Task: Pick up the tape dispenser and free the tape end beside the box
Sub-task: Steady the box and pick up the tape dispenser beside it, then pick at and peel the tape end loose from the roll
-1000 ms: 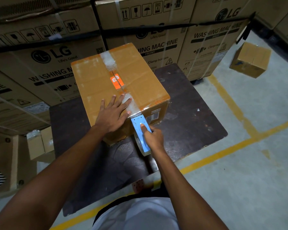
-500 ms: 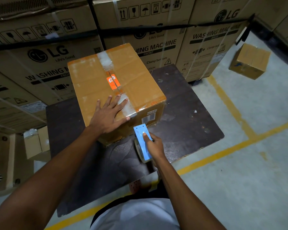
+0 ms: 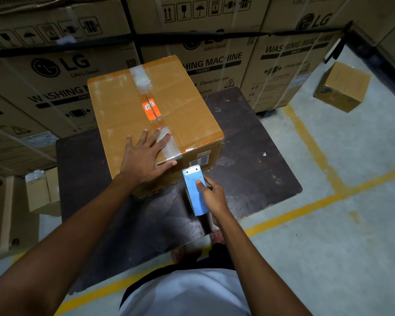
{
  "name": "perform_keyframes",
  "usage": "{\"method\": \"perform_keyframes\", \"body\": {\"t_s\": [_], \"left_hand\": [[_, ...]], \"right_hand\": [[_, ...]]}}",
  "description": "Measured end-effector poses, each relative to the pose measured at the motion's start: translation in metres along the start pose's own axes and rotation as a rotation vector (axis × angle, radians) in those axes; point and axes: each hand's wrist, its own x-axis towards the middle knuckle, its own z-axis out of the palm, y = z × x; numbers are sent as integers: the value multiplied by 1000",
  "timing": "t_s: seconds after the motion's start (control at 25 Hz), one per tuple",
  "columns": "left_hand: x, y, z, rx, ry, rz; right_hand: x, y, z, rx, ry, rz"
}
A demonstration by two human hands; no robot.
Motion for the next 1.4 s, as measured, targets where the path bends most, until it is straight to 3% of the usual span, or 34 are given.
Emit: {"method": "perform_keyframes", "body": {"t_s": [0.44, 0.56, 0.68, 0.84, 1.0, 1.2, 1.4], "left_hand": [[2, -4, 0, -28, -44, 6], [3, -9, -11, -163, -93, -7], [6, -16, -28, -384, -115, -19], [3, -18, -48, -698, 117, 103], [2, -5, -74, -840, 332, 167], [-3, -6, -93, -885, 453, 127], [-12, -11, -94, -868, 469, 101]], "right_hand": [[10, -5, -11, -71, -38, -91], [9, -18, -14, -181, -16, -188], [13, -39, -22, -172, -133, -272], [15, -77, -26, 35, -321, -368], [20, -105, -14, 177, -442, -344], [24, -121, 5, 267, -490, -227], [34, -123, 19, 282, -522, -204]]}}
